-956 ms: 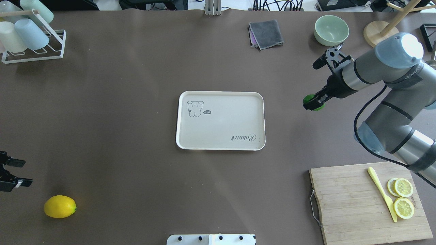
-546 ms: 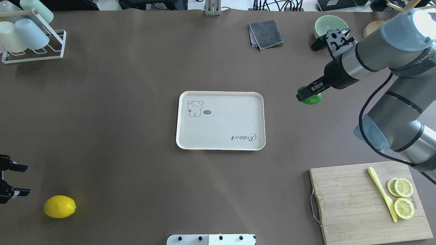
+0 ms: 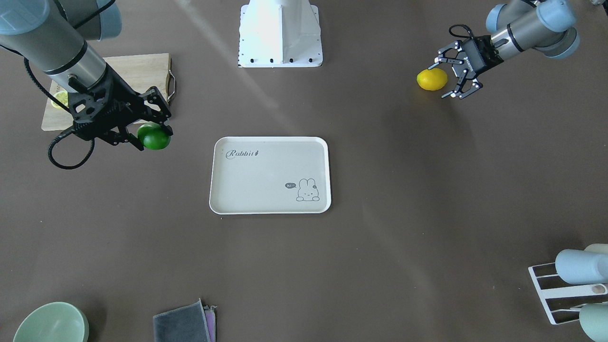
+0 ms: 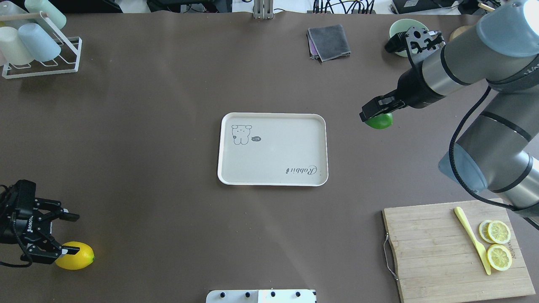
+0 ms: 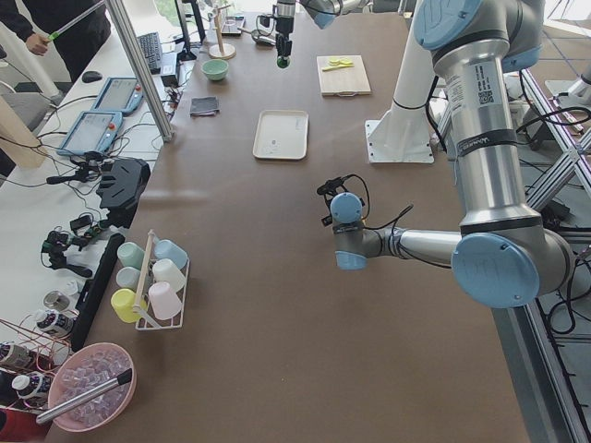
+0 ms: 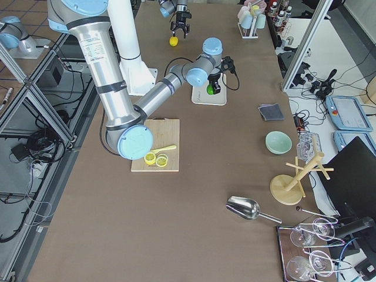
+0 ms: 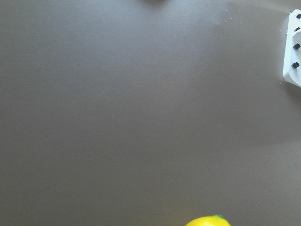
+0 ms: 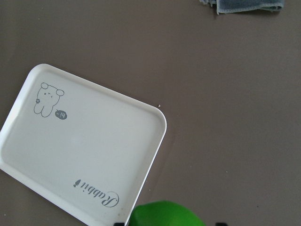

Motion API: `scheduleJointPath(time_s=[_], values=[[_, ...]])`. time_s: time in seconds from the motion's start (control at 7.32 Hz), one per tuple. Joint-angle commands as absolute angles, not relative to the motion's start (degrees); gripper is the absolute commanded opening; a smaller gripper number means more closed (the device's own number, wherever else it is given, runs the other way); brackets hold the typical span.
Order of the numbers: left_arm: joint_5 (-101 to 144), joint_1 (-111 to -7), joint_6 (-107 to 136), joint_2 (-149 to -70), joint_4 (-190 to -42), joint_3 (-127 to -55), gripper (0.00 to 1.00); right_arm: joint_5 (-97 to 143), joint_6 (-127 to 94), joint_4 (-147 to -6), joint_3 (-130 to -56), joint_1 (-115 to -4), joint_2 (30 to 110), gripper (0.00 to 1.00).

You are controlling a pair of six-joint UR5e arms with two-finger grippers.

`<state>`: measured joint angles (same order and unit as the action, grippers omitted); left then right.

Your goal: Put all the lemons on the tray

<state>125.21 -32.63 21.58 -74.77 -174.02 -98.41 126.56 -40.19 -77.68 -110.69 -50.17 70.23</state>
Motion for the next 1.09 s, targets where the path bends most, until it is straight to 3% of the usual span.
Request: scheduleJointPath(time_s=[0.0,0.96], values=[[124.54,-31.20,21.62,-75.06,-174.46,-98.35,0.95,125.78,-44.37,-77.70,-109.09,-48.26,67.78,0.00],[124.89,-30.41,21.53,-74.80,-175.33,-96.78,0.96,118.65,-50.53,-76.99,-99.95,-41.05,61.28,0.00]])
